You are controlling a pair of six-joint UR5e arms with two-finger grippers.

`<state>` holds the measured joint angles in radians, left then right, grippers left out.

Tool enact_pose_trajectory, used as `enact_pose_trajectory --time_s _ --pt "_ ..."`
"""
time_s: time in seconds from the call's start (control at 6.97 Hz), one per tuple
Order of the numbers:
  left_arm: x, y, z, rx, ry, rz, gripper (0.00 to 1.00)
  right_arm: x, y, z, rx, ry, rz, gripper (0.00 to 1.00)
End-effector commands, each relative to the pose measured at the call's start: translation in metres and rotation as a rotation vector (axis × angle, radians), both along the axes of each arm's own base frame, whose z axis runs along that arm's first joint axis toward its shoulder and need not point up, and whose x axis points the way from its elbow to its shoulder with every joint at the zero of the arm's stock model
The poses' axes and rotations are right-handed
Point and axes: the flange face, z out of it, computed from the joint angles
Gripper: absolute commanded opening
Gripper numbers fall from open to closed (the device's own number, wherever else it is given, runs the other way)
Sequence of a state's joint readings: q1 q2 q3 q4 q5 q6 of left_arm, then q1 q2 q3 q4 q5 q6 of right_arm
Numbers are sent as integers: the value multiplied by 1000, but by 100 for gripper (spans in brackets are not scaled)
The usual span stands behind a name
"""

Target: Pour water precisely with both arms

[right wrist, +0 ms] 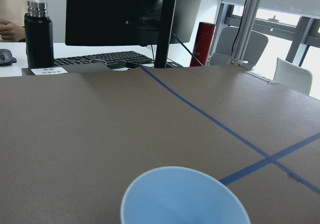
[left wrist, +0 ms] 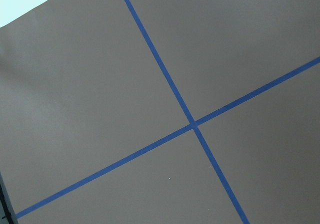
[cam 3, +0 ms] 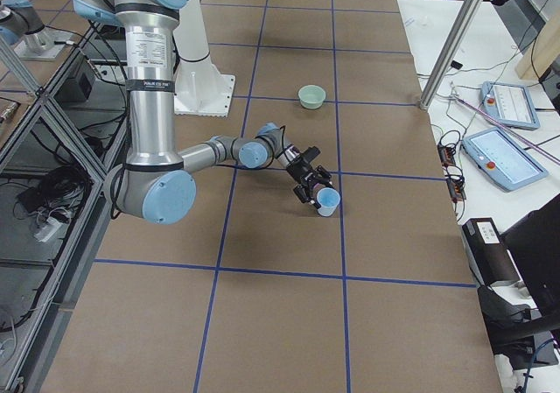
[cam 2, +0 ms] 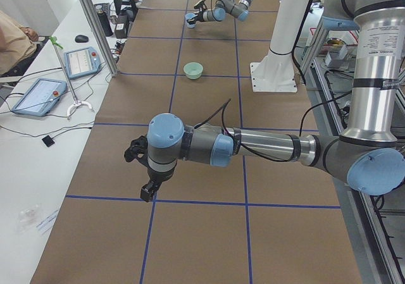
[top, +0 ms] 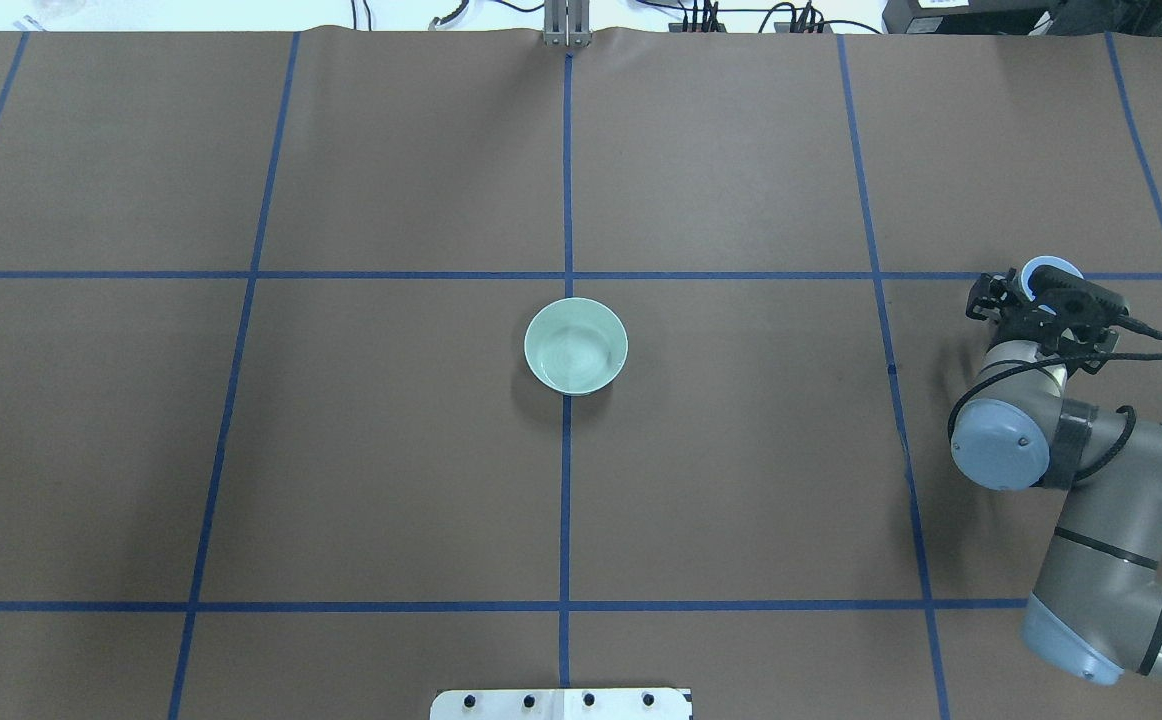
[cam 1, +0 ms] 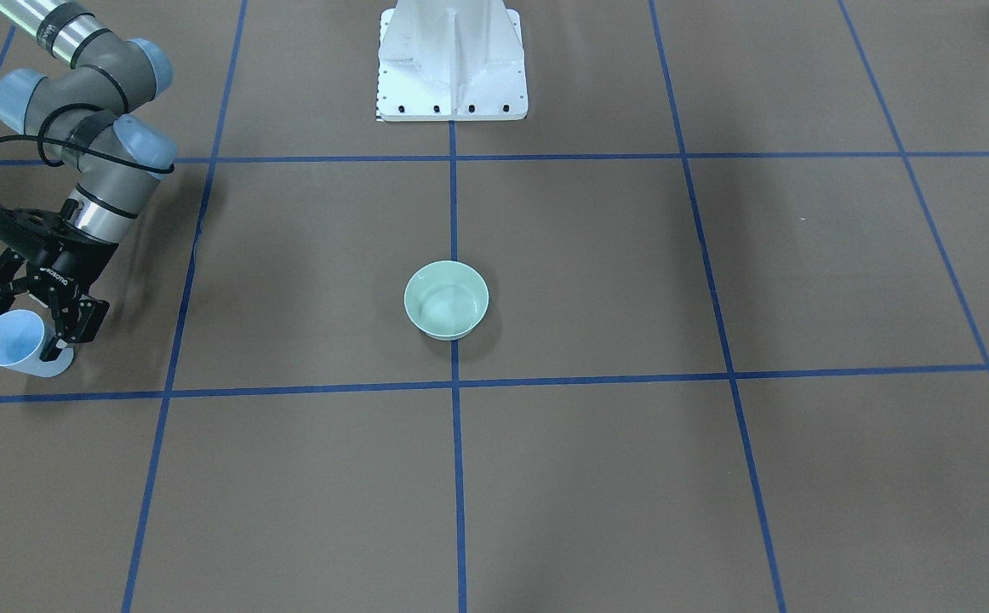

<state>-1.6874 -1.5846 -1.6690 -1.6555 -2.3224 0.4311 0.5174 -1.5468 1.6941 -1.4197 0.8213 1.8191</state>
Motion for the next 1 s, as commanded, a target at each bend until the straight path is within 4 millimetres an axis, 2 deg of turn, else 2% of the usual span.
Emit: enact_pose_trajectory --time_s 0.0,0.29,0.43,0.57,0.72,0.86 --pt "0 0 0 0 0 0 100 0 -6 33 9 -9 11 99" --pt "0 0 0 1 0 0 100 3 -7 38 13 0 15 97" --pt "0 0 0 1 0 0 100 3 -9 36 20 -4 20 74" --pt "0 0 0 1 0 0 100 7 -11 37 17 5 20 6" --pt "0 0 1 0 2 0 100 9 -14 34 28 7 29 0" --pt "3 6 9 -35 33 -1 100 12 -26 23 37 16 29 0"
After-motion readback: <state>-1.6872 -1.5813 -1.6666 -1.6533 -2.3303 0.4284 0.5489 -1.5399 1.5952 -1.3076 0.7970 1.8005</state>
